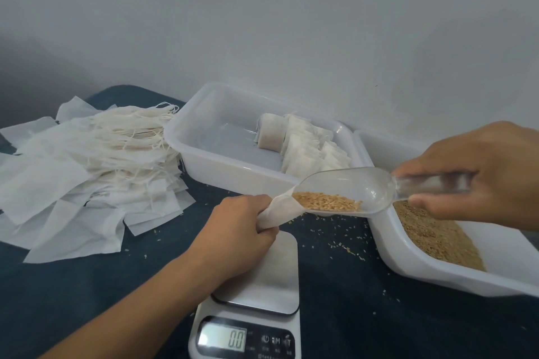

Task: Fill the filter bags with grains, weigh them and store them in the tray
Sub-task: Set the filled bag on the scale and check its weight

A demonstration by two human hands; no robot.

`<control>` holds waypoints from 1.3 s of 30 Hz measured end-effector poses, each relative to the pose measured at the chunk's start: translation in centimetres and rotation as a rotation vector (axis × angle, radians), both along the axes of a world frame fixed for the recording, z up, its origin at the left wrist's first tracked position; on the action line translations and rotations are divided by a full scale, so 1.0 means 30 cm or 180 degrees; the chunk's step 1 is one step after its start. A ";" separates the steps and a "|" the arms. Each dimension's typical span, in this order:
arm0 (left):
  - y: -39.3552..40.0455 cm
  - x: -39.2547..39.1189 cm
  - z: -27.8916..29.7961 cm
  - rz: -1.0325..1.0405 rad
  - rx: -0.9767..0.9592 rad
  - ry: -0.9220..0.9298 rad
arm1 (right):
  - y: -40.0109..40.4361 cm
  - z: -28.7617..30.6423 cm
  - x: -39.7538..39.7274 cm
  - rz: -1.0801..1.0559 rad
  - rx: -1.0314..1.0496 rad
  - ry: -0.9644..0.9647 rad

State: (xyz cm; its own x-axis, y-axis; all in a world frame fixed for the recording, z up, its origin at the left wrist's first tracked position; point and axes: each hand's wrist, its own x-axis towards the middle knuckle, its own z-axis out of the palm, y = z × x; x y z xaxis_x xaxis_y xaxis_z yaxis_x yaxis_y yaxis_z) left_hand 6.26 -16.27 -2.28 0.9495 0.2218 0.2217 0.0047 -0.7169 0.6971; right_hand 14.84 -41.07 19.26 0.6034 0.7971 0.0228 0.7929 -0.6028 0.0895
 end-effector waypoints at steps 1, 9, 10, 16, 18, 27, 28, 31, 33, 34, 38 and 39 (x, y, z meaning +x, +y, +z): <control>0.000 0.000 0.001 0.0001 0.0003 -0.0008 | 0.000 -0.003 0.001 0.0004 -0.0009 0.0013; 0.008 -0.001 0.003 0.0052 -0.0353 -0.0022 | -0.023 -0.069 0.003 -0.0132 0.0542 0.0441; 0.009 0.000 0.003 0.0070 -0.0413 -0.0023 | -0.036 -0.089 0.011 -0.0130 0.0631 0.0466; 0.022 -0.003 0.009 0.0120 -0.0755 -0.0048 | -0.111 -0.254 0.058 -0.0108 0.1592 0.0985; 0.025 -0.001 0.012 0.0109 -0.0817 -0.0023 | -0.106 -0.313 0.052 -0.0180 0.2016 0.1216; 0.033 -0.006 0.025 -0.0322 -0.1081 0.0278 | 0.156 -0.546 -0.015 -0.0307 0.3000 0.1570; 0.034 -0.008 0.023 -0.0385 -0.1141 0.0330 | 0.179 -0.563 -0.017 -0.0188 0.3059 0.1849; 0.038 -0.010 0.012 -0.0555 -0.1039 0.0429 | 0.222 -0.600 -0.026 -0.0036 0.3185 0.2139; 0.040 -0.009 0.012 -0.0737 -0.1050 0.0550 | 0.239 -0.624 -0.028 -0.0131 0.3378 0.2124; 0.043 -0.011 0.014 -0.0904 -0.1080 0.0577 | 0.243 -0.633 -0.032 -0.0166 0.3470 0.2131; 0.076 -0.020 0.033 -0.1334 -0.0926 0.0212 | 0.226 -0.643 -0.058 -0.0034 0.3669 0.2132; 0.085 -0.021 0.037 -0.1284 -0.0961 0.0055 | 0.220 -0.642 -0.067 0.0017 0.3678 0.2170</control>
